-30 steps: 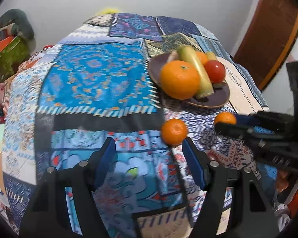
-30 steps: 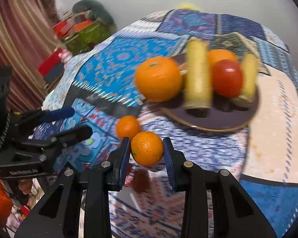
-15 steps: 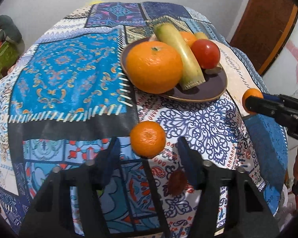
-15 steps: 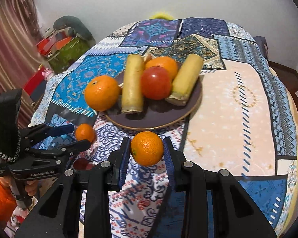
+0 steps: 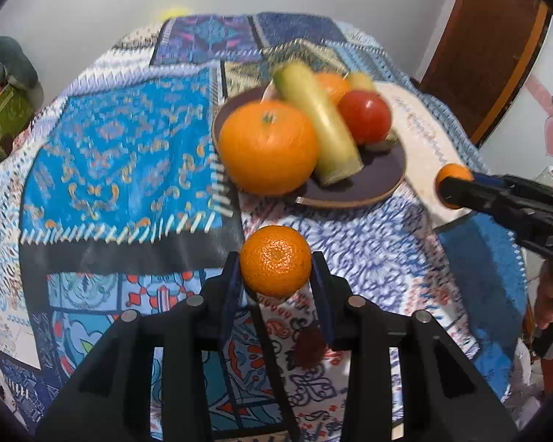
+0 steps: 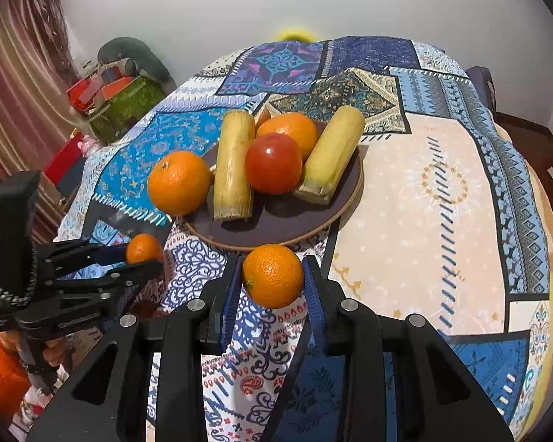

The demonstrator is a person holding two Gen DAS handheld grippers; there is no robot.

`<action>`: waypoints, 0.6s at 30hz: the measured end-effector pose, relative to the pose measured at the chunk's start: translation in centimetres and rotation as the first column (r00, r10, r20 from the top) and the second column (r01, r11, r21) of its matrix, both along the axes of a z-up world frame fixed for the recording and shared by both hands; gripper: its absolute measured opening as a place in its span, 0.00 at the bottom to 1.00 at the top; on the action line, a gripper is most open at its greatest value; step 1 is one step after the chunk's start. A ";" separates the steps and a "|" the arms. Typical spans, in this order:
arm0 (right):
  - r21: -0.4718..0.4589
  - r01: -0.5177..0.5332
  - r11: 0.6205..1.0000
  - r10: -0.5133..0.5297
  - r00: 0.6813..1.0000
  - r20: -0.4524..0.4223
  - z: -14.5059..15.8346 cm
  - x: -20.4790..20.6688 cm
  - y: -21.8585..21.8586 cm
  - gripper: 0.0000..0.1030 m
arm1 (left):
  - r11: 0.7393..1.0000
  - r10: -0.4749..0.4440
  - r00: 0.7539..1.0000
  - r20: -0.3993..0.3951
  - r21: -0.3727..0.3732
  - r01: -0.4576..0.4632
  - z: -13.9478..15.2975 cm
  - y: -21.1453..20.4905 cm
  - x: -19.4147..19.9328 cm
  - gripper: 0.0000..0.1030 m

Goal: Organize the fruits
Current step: 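Lower both small oranges onto the purple plate and open both tools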

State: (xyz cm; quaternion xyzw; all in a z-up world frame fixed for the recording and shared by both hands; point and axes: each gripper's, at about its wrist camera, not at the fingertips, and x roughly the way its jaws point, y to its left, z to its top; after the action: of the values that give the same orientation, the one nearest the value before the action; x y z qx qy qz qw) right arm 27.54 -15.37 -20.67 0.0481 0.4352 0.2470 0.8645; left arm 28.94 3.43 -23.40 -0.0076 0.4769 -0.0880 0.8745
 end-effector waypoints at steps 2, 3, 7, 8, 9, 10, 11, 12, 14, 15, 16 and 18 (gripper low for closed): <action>0.003 0.003 1.000 -0.003 1.000 0.007 0.3 0.2 -0.1 0.30 | 1.000 -0.003 1.000 0.030 -0.003 0.004 1.2 -0.2 0.0 0.36; 0.004 0.004 1.000 -0.004 1.000 0.012 0.4 0.4 -0.2 0.30 | 1.000 -0.004 0.999 0.044 -0.007 0.004 1.8 -0.2 0.1 0.36; 0.012 0.006 1.000 -0.006 1.000 0.030 1.0 0.9 -0.1 0.30 | 1.000 -0.003 0.996 0.094 -0.028 0.006 3.9 -0.4 0.8 0.36; 0.014 0.005 1.000 -0.006 0.999 0.033 1.1 1.1 0.0 0.30 | 0.999 -0.001 0.994 0.108 -0.033 0.005 4.5 -0.4 1.1 0.36; 0.016 0.005 1.000 -0.006 0.999 0.038 1.3 1.3 0.1 0.30 | 0.999 -0.001 0.993 0.119 -0.039 0.006 4.9 -0.5 1.4 0.36; 0.017 0.003 1.000 -0.004 0.999 0.042 1.4 1.5 0.1 0.30 | 0.999 -0.001 0.992 0.129 -0.044 0.007 5.3 -0.5 1.7 0.36; 0.016 0.000 1.000 -0.001 0.999 0.048 1.5 1.7 0.3 0.30 | 0.999 -0.001 0.990 0.139 -0.047 0.008 5.7 -0.7 2.0 0.36; 0.013 -0.001 1.000 0.000 0.999 0.053 1.6 1.8 0.3 0.30 | 0.999 -0.002 0.989 0.146 -0.048 0.010 6.0 -0.8 2.3 0.36; 0.009 -0.007 1.000 0.006 0.998 0.064 1.8 2.1 0.6 0.30 | 0.999 -0.005 0.988 0.156 -0.048 0.013 6.4 -1.1 3.3 0.36; 0.009 -0.011 1.000 0.011 0.998 0.068 2.0 2.3 0.7 0.30 | 0.999 -0.007 0.987 0.159 -0.048 0.014 6.5 -1.3 3.7 0.36; 0.009 -0.015 1.000 0.014 0.997 0.073 2.1 2.4 0.9 0.30 | 0.999 -0.008 0.987 0.161 -0.049 0.016 6.5 -1.4 4.1 0.36; 0.008 -0.023 1.000 0.023 0.997 0.078 2.1 2.7 1.1 0.30 | 0.999 -0.013 0.987 0.163 -0.050 0.022 6.5 -1.8 4.8 0.36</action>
State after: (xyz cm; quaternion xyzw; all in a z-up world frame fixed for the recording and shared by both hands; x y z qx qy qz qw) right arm 30.25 -14.28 -18.57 0.0373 0.4003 0.2607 0.8777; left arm 33.71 1.65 -16.93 -0.0188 0.4017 -0.1084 0.9091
